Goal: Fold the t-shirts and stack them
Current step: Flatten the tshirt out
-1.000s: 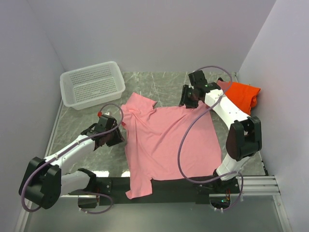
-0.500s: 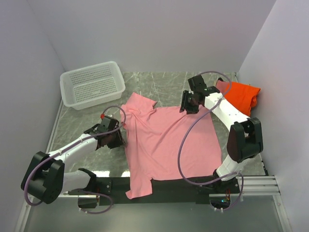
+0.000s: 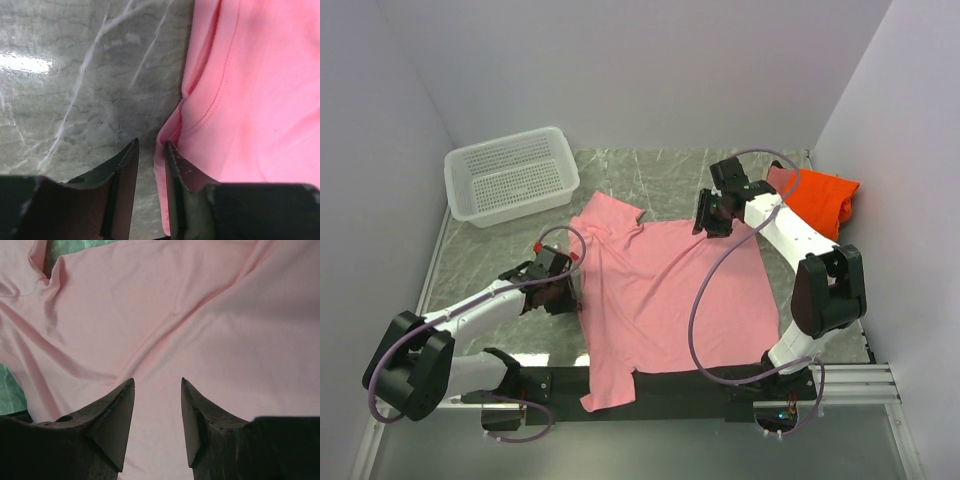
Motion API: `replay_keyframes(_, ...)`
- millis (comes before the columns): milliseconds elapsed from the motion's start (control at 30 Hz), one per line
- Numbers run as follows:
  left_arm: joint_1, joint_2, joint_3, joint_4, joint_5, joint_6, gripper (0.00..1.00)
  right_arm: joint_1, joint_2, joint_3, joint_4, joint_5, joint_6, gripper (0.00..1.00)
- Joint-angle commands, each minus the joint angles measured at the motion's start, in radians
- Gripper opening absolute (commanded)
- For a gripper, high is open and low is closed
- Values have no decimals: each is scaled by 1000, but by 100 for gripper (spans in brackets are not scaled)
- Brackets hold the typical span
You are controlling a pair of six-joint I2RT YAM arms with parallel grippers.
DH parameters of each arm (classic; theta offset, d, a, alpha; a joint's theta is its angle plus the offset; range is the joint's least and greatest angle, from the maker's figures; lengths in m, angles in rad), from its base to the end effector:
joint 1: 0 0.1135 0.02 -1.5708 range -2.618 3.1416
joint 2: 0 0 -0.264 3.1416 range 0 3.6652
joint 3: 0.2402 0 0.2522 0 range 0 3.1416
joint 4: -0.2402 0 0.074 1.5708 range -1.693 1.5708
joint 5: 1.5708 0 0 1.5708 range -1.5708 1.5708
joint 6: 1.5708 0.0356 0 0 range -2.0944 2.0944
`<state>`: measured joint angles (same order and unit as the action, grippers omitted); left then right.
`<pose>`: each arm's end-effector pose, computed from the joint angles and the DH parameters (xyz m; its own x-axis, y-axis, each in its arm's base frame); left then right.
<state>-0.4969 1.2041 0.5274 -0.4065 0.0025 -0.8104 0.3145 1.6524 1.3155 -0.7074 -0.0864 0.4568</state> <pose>0.1804 -0.0979 0.1565 -0.8814 -0.3463 -0.3213 -0.2334 0.9106 -0.3410 0.3296 0.1104 0.2576 -0.8920 0.1719 -0.4181 0.0491 0.9562 0.2886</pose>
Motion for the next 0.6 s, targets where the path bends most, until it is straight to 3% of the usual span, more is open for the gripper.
replay_keyframes(0,-12,2,-17,26,-1,-16,31,5,-51,-16,22,14,13,49)
replay_keyframes(233,-31,21,-13,54,33,-26,28,5,-55,-25,25,17,13,49)
replay_keyframes(467,-32,6,-33,8,2,-45,0,5,-59,-35,31,22,13,49)
replay_keyframes(567,-32,-21,-1,-92,-68,-71,0,5,-62,-38,32,20,13,49)
